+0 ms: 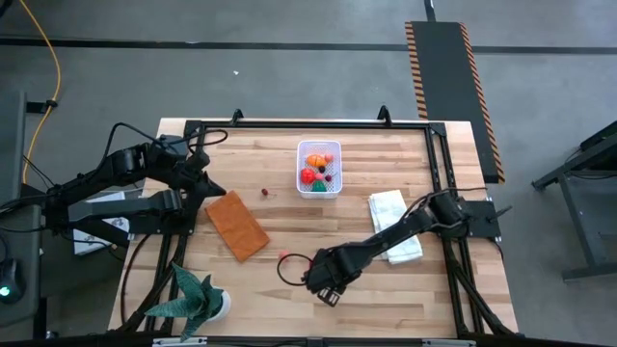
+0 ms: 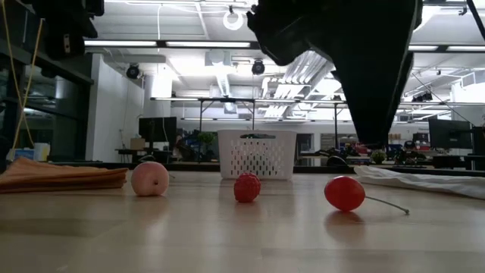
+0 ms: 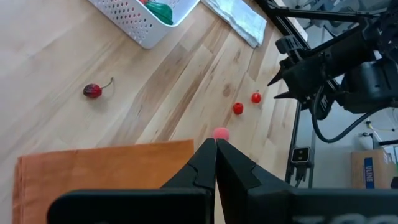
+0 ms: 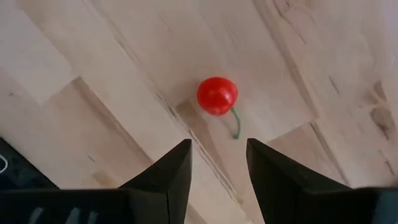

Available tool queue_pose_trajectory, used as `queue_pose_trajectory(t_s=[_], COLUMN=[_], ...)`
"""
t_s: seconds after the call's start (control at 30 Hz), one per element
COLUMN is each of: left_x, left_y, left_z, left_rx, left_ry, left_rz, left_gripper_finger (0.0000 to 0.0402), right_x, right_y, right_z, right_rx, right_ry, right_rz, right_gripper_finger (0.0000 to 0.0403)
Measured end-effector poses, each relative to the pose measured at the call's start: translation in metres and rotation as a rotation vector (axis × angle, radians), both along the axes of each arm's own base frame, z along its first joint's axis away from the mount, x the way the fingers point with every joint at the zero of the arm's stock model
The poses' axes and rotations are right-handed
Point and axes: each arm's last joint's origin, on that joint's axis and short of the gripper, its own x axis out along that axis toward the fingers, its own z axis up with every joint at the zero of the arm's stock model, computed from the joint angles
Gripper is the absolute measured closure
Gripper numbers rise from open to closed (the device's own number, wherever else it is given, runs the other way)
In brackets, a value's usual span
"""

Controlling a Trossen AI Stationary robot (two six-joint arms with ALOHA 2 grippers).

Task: Pick and placing Produce into tupperware
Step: Put the red cherry into the white bin

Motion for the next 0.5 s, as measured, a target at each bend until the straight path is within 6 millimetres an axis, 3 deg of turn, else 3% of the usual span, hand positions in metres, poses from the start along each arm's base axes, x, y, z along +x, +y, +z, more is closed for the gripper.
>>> queue_pose_trajectory(t_s=[0.5], left_x=[0.000], left_y=[0.000], left_z=[0.000], left_rx=[-0.007], left_ry=[0.006], left_rz=[0.004], left_gripper_finger=[0.0401], right_x=[0.013], right_y=[-0.014], right_z=[0.000], right_rx=[0.031], right_ry=[-0.036], right_rz=[-0.245], right_gripper_finger=[0.0259])
